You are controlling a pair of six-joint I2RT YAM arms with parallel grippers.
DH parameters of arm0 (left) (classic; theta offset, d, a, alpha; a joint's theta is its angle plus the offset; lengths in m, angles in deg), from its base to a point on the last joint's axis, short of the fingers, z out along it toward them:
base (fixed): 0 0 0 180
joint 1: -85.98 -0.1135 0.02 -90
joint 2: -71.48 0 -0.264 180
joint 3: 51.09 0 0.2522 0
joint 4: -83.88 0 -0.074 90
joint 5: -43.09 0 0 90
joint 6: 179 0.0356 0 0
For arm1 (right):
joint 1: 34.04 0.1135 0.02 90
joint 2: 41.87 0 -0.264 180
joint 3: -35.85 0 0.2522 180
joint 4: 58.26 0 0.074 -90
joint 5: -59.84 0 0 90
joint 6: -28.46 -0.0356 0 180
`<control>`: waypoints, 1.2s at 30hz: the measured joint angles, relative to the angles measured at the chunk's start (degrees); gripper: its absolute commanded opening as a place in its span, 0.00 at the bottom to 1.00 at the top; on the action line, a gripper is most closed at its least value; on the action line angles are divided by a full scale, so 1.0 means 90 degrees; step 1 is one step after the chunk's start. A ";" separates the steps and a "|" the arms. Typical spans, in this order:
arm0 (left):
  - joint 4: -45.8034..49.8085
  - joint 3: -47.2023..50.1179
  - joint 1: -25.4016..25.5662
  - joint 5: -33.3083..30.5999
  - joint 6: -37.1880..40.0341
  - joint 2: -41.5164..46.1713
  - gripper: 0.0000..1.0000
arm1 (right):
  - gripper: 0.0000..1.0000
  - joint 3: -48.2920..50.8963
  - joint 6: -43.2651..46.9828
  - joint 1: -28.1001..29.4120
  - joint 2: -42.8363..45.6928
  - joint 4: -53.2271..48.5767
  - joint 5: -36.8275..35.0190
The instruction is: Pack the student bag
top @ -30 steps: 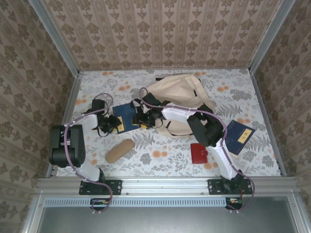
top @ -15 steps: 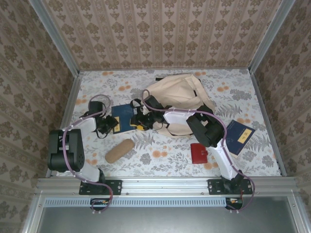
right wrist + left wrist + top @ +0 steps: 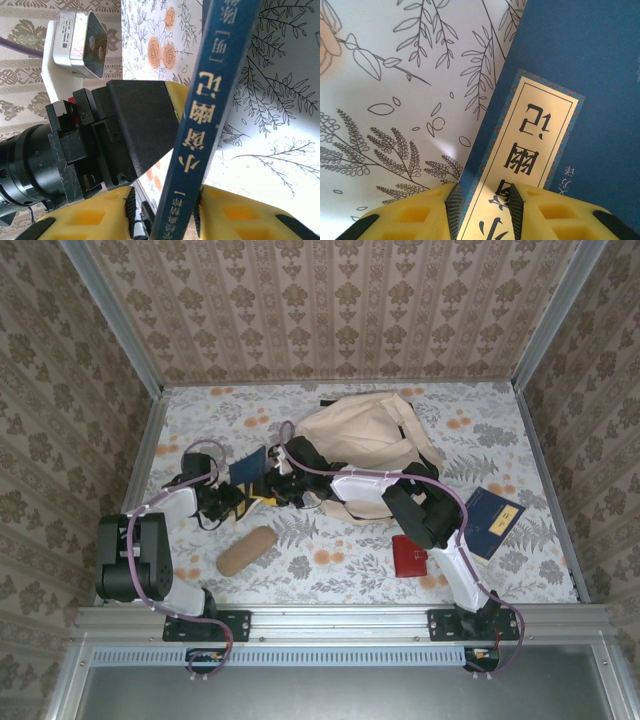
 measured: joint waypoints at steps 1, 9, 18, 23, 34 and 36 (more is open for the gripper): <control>0.0002 0.0000 0.0000 0.0002 -0.0010 0.0000 0.36 | 0.34 -0.0002 0.0049 0.0000 0.0000 -0.0070 -0.0029; 0.0182 -0.0029 0.0002 0.0211 -0.0010 0.0010 0.40 | 0.15 -0.0253 0.0707 0.0005 0.0010 -0.1348 -0.0712; 0.1423 -0.0515 -0.0066 0.0143 0.0262 0.0865 0.77 | 0.05 -0.0272 0.2101 0.0019 0.1037 -0.2560 -0.1394; 0.1416 -0.1018 -0.0095 0.0544 0.0461 0.1596 1.00 | 0.03 0.0015 0.2926 -0.0109 0.2164 -0.2885 -0.1287; 0.0010 -0.1462 0.0651 0.2538 0.0075 0.1719 1.00 | 0.07 0.1705 0.2567 -0.1506 0.4447 -0.2511 0.0083; -0.0525 -0.1501 0.0884 0.2885 -0.0206 0.1564 1.00 | 0.07 0.1919 0.2329 -0.1746 0.4702 -0.2280 0.0289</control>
